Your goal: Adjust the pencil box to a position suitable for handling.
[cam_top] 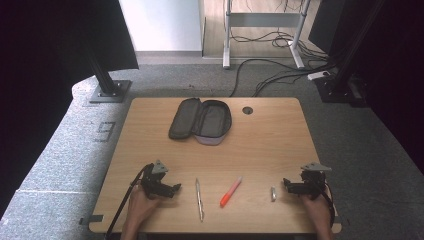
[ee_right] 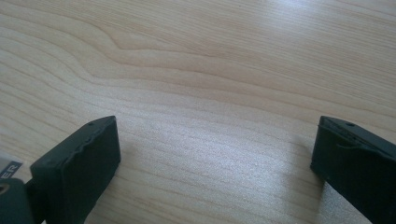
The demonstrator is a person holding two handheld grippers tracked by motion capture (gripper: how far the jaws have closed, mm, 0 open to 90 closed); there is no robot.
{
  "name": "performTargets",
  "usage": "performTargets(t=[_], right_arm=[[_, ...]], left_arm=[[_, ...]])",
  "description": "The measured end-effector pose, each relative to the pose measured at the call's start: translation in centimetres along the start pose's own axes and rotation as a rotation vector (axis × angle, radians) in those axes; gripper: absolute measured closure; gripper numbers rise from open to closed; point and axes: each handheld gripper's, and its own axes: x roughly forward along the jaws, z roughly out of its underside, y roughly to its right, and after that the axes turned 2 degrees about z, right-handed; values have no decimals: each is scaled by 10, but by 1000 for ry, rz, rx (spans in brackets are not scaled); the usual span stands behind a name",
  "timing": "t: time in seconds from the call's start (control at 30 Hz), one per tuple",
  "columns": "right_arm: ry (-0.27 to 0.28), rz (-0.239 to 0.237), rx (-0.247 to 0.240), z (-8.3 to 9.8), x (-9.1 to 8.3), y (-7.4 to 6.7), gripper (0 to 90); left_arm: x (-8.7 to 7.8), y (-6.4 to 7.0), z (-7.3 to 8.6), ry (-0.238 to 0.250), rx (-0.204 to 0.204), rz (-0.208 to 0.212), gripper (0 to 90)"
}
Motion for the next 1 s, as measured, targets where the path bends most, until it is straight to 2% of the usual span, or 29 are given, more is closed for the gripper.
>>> performTargets(t=[0.23, 0.47, 1.0], right_arm=[[-1, 0, 0, 0, 0, 0, 5], [0, -1, -2, 0, 0, 0, 4], [0, -1, -2, 0, 1, 0, 4]], left_arm=[[0, 0, 0, 1, -5, -4, 0], [-1, 3, 0, 13, -38, -32, 34], [-4, 5, -3, 2, -33, -51, 83]])
